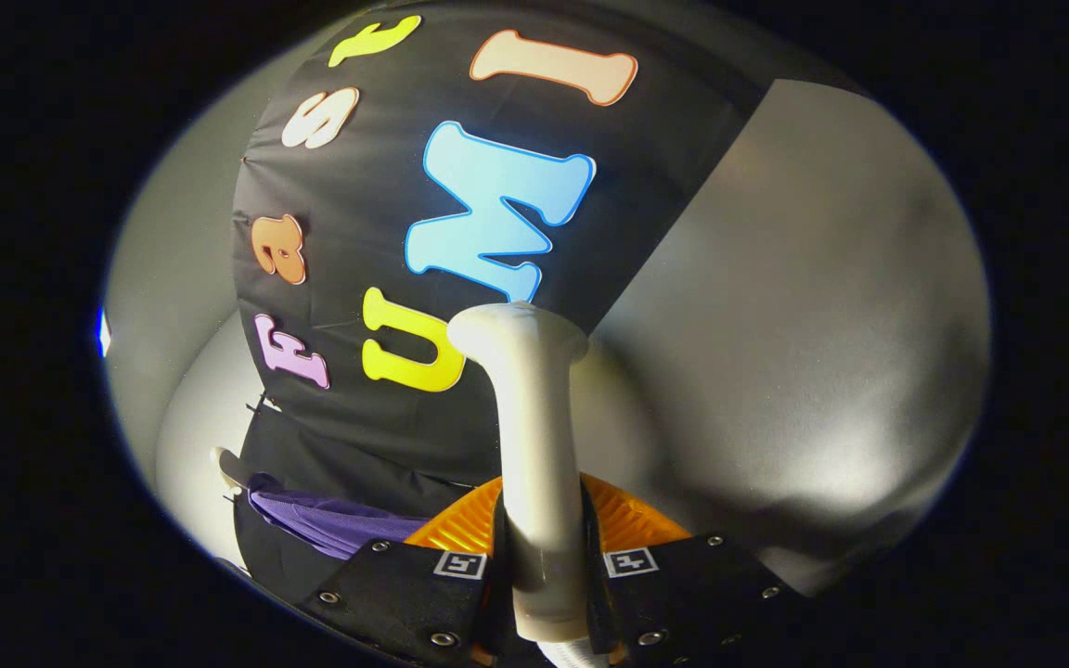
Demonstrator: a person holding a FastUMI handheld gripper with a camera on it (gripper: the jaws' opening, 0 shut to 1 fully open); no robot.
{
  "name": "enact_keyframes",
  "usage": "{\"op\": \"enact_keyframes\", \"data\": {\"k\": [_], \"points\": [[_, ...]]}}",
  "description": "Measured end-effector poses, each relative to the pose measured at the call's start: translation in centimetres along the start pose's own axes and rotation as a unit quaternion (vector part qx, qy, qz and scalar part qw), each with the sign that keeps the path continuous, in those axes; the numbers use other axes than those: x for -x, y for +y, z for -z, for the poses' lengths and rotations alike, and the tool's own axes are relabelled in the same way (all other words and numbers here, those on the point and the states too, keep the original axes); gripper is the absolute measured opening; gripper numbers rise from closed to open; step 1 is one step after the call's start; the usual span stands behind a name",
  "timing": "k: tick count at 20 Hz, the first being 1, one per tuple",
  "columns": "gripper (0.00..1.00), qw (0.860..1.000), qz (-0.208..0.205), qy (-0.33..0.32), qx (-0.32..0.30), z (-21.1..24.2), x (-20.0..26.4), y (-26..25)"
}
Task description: Iron the clothes twice with a garment steamer, once on the left side and once on the right side.
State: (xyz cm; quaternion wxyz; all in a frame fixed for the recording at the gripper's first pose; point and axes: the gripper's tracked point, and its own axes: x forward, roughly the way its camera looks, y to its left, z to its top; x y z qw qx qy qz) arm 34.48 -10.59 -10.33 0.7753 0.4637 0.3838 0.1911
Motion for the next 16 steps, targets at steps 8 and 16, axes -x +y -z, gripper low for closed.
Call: {"op": "enact_keyframes", "data": {"k": [8,16], "points": [[0.32,0.995,0.027,-0.069,0.066,8.1,5.0,5.7],[0.31,0.975,0.007,-0.117,0.187,17.2,9.0,14.7]]}}
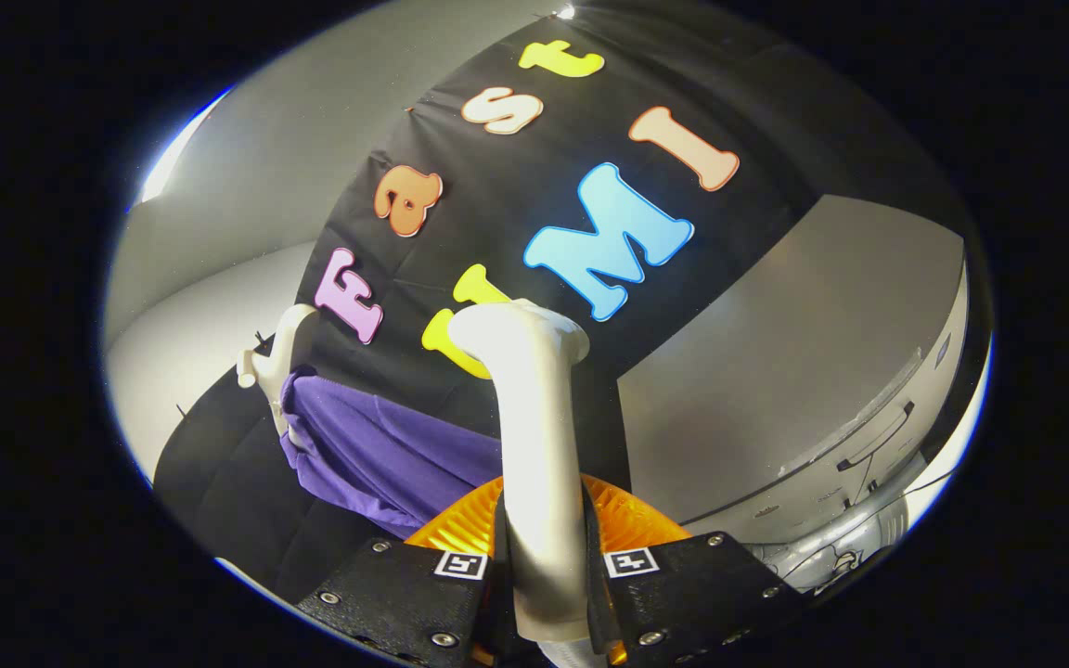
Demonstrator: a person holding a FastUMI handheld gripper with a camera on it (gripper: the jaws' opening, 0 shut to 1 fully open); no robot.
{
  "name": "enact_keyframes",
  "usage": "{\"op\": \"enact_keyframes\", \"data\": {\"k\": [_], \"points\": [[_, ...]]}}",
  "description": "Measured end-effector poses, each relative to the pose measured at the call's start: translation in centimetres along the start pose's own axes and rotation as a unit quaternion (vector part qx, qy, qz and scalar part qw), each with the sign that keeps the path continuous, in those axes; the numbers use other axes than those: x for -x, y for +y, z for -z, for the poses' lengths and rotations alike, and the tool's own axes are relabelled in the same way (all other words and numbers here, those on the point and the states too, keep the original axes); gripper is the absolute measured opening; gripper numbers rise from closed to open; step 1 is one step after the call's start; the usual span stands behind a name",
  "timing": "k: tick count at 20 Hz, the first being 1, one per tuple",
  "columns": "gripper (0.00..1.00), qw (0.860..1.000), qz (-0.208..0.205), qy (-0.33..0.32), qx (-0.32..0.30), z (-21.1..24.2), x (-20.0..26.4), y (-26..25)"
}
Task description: Iron the clothes twice with a garment steamer, once on the left side and once on the right side.
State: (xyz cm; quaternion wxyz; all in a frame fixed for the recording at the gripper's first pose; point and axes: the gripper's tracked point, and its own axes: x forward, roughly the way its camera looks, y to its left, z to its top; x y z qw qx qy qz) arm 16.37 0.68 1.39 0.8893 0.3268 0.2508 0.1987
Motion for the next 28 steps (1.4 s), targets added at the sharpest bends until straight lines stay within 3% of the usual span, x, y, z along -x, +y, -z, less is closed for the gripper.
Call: {"op": "enact_keyframes", "data": {"k": [6,11,18,21,26,28], "points": [[0.31,0.995,-0.005,-0.058,0.085,1.9,2.7,6.2],[0.31,0.979,0.0,-0.128,0.161,1.8,2.9,11.0],[0.32,0.931,0.023,-0.21,0.298,2.9,1.1,15.9],[0.31,0.902,0.043,-0.235,0.36,3.7,-0.2,16.9],[0.31,0.882,0.056,-0.241,0.401,5.8,-3.3,18.1],[0.32,0.867,0.07,-0.245,0.427,6.4,-4.4,18.0]]}}
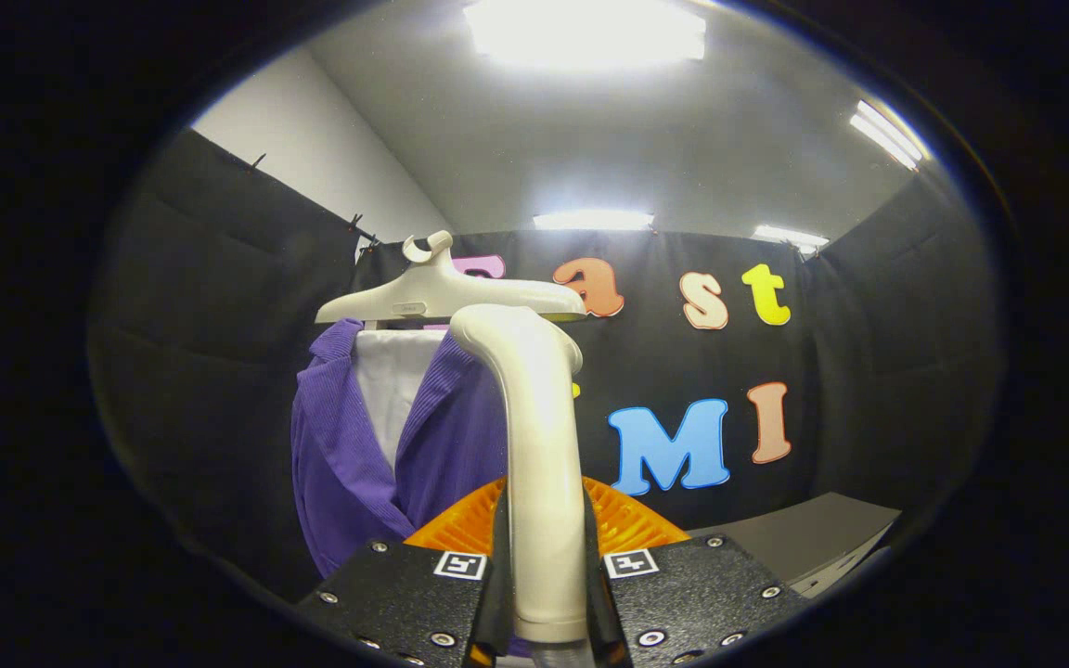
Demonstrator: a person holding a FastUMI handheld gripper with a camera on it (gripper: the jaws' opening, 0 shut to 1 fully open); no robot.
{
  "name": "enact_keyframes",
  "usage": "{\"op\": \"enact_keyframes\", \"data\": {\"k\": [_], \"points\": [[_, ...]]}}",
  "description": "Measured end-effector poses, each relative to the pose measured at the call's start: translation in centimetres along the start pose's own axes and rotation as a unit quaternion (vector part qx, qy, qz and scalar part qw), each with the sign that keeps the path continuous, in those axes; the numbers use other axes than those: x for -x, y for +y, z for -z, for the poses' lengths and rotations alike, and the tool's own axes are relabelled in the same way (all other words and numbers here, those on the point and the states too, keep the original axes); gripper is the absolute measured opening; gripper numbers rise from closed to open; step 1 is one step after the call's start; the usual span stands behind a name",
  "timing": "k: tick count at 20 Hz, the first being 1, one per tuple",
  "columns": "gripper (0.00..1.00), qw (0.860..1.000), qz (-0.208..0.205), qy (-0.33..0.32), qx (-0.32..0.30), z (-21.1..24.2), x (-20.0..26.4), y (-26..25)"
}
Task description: Iron the clothes twice with a garment steamer, once on the left side and once on the right side.
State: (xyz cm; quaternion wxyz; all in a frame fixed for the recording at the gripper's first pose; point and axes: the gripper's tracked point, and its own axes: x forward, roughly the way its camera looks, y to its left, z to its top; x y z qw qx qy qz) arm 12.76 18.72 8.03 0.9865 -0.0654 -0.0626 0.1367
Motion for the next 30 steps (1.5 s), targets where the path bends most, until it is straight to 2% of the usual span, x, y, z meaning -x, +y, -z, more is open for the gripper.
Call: {"op": "enact_keyframes", "data": {"k": [7,11,30], "points": [[0.32,0.996,0.016,0.011,0.085,4.0,-0.2,1.0],[0.32,0.995,0.023,0.027,0.089,6.0,0.7,0.9],[0.33,0.982,-0.01,0.159,0.1,17.6,6.7,0.6]]}}
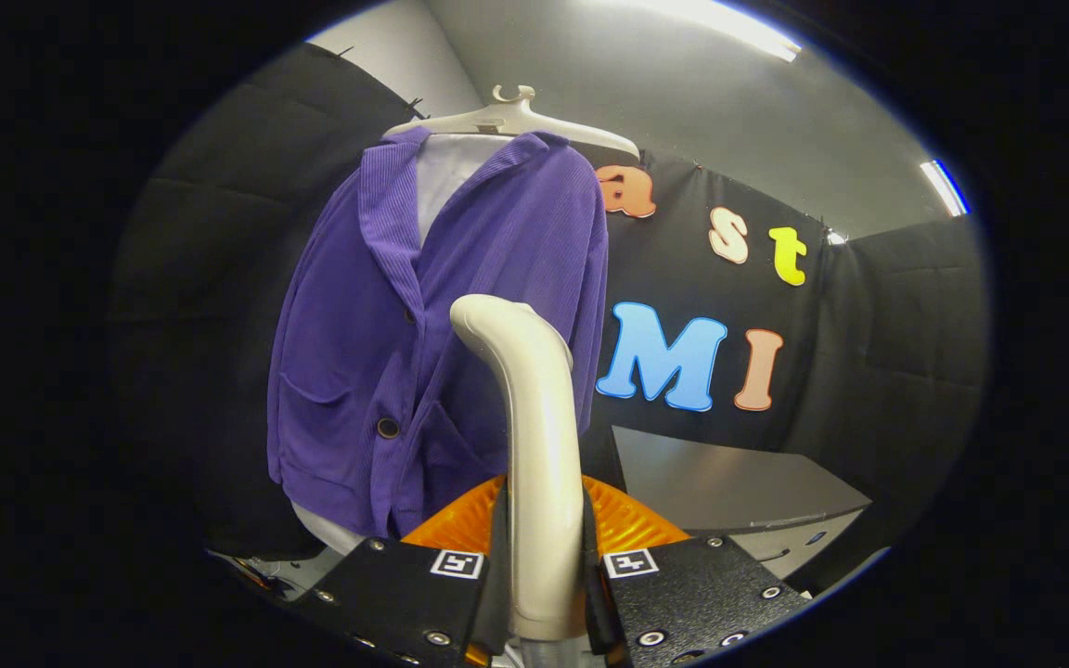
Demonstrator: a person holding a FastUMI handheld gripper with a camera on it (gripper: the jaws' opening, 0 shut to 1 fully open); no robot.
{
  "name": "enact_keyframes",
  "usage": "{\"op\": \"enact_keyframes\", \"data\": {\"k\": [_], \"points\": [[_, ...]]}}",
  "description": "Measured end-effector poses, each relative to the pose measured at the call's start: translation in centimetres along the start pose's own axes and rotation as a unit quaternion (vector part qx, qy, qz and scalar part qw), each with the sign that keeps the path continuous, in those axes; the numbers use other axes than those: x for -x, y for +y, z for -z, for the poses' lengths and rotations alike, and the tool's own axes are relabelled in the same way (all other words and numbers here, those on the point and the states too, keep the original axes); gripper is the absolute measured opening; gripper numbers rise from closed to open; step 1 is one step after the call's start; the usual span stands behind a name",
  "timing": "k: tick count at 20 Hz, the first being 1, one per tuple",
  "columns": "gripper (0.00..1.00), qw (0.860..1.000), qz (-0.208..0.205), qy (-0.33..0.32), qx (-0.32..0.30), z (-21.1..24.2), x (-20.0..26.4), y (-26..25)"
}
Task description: Iron the clothes twice with a garment steamer, once on the left side and once on the right side.
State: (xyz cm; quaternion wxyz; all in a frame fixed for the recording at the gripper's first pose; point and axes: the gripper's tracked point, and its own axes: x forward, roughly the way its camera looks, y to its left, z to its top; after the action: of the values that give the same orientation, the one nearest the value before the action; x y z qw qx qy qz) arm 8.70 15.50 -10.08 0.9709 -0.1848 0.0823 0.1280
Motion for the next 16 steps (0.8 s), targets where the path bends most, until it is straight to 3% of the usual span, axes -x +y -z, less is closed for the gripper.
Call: {"op": "enact_keyframes", "data": {"k": [16], "points": [[0.33,0.986,-0.048,0.158,-0.012,13.8,1.4,3.1]]}}
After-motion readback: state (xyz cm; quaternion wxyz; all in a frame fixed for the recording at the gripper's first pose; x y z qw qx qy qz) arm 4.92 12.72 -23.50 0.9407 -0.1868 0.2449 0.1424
